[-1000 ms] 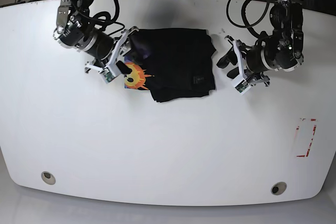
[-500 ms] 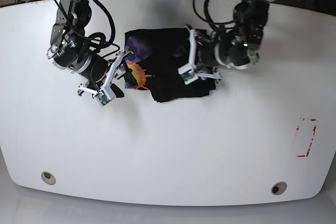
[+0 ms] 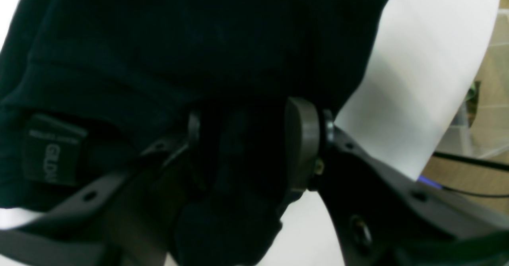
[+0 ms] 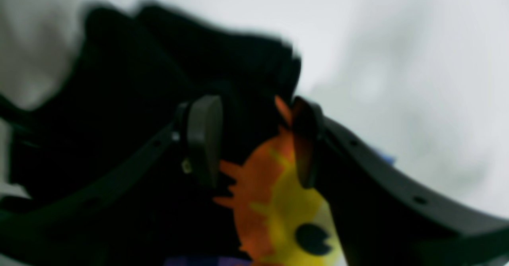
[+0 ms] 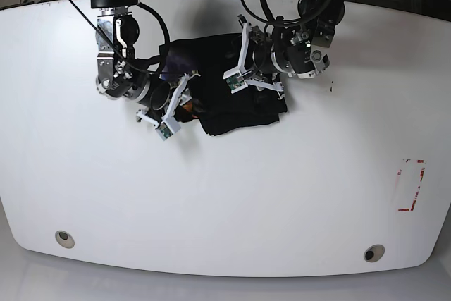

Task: Layout the t-shirt on the table in an organized manner, then fold the t-shirt properly
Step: 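Grasp opposite edges of the folded bundle with both grippers, then rotate and square the folded bundle with both grippers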

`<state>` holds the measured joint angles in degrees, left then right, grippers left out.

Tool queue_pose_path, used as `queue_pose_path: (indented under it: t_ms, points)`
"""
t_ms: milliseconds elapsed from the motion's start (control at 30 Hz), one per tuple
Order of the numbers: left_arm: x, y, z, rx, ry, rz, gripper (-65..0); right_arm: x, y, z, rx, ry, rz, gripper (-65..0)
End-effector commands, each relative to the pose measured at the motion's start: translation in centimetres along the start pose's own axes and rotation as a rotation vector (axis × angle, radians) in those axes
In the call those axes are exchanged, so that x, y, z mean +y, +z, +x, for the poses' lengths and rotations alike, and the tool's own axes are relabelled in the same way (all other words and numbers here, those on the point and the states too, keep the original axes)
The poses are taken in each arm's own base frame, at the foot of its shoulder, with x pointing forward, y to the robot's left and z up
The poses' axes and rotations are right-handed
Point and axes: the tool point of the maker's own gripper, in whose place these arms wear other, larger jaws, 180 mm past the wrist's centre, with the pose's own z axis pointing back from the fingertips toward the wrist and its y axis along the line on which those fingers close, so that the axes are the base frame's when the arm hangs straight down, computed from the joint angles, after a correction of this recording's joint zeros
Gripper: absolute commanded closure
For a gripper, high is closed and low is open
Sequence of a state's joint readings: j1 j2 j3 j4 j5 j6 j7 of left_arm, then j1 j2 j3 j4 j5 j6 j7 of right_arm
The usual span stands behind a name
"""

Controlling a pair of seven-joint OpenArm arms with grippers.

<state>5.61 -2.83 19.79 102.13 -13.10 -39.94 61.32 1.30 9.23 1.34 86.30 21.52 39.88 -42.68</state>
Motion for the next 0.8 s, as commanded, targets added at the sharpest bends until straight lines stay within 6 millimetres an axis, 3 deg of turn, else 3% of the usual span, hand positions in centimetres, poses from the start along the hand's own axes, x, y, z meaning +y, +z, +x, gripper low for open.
queue_pose_path:
  t_ms: [0, 200, 367, 600, 767]
  points:
    - [0.5, 0.6, 0.6, -0.025, -0.017, 0.014, -25.1, -0.6, -0.2, 0.7, -0.049, -0.008, -0.003, -27.0]
    - [0.7, 1.0, -0.9, 0.007, -0.022, 0.024, -25.1, -1.0, -0.9, -2.1, -0.023, -0.067, -0.008, -27.0]
    - [1.7, 1.6, -1.7, 0.032, -0.043, 0.045, -25.1, -1.8, 0.2, -3.6, -0.024, -0.094, -0.031, -27.0]
    - [4.8, 2.0, -1.1, 0.048, -0.077, 0.095, -25.1, -2.1, 2.0, -5.1, -0.025, -0.117, -0.070, -27.0]
    - [7.3, 1.7, -0.3, 0.059, -0.078, 0.120, -25.1, -1.5, 3.3, -5.1, -0.046, -0.108, -0.089, -27.0]
